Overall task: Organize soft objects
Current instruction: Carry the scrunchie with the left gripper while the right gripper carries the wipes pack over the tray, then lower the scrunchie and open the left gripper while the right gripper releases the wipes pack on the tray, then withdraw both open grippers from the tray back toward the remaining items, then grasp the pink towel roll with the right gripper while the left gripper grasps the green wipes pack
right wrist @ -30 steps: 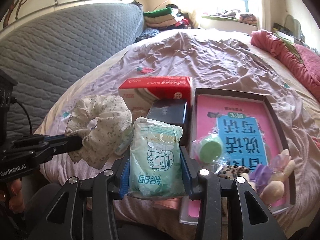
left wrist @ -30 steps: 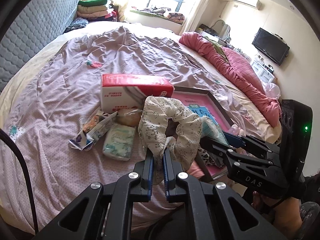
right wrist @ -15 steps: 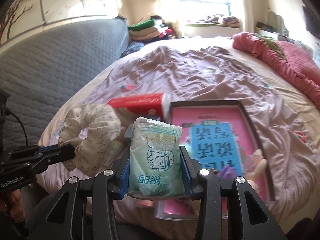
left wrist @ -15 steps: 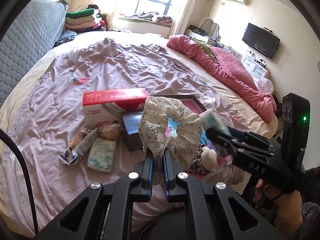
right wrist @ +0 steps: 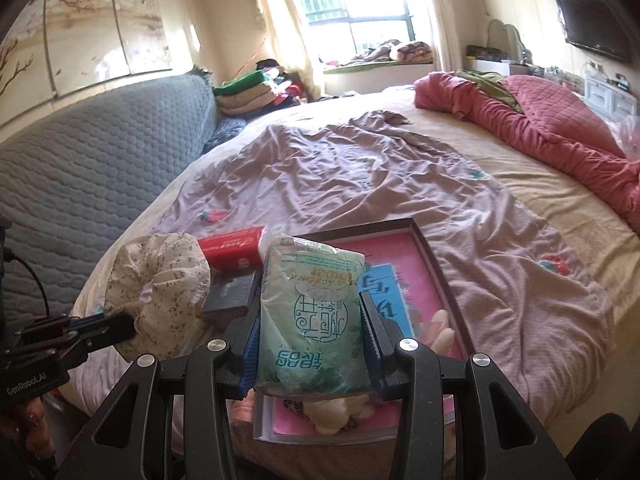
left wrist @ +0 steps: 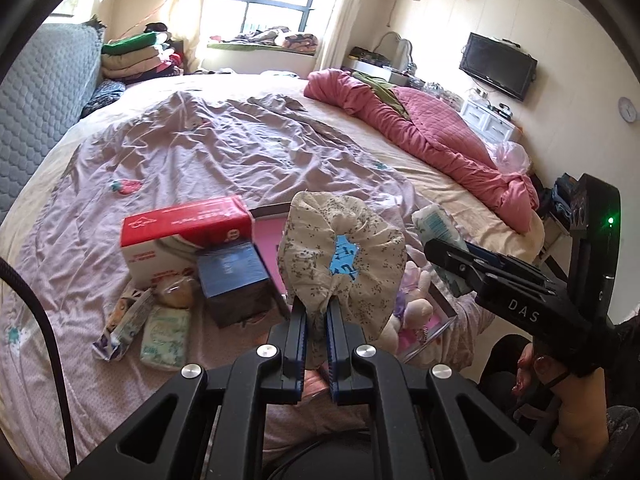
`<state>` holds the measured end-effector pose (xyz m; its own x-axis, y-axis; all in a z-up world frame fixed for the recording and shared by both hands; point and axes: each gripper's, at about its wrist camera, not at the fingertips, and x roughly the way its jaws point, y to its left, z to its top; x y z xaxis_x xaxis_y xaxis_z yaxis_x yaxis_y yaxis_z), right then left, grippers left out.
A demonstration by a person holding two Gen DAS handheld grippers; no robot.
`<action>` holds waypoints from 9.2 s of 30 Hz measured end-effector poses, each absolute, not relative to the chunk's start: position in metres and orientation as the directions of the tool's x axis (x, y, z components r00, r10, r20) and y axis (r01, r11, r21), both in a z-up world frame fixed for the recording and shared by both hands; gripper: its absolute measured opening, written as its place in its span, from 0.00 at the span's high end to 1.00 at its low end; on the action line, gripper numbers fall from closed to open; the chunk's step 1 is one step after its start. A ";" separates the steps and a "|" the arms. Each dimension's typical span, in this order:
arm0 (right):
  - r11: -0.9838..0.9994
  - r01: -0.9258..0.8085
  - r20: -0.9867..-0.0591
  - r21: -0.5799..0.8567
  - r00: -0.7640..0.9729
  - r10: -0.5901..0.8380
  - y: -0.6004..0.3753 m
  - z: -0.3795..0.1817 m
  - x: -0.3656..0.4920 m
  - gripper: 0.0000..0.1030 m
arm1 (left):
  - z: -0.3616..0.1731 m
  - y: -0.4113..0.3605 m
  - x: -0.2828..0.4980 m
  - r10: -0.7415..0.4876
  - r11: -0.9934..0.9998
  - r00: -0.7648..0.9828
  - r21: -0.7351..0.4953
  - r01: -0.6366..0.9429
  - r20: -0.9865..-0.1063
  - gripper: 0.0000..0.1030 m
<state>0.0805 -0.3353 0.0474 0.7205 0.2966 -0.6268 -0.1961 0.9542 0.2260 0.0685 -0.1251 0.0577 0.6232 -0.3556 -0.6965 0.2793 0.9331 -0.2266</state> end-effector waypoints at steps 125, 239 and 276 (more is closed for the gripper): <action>0.962 -0.246 -0.793 0.121 0.559 0.243 -0.330 -0.070 0.179 0.34 | -0.062 -0.206 0.161 -0.320 0.933 0.396 -0.214 0.288 -0.861 0.91; 0.899 -0.437 -0.703 0.018 0.635 0.322 -0.216 0.037 0.050 0.20 | 0.033 0.012 0.044 -0.012 0.991 0.608 -0.092 -0.100 -0.794 0.21; 0.736 -0.575 -0.879 -0.356 0.474 -0.054 -0.127 -0.099 0.082 0.41 | -0.041 0.011 0.061 -0.103 0.984 0.506 -0.161 -0.073 -0.856 0.21</action>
<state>0.0819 -0.1270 -0.0994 0.4744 -0.0544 -0.8786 -0.5752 0.7364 -0.3562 0.0609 0.0107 -0.0407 0.5062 -0.1028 -0.8562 -0.0728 0.9842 -0.1612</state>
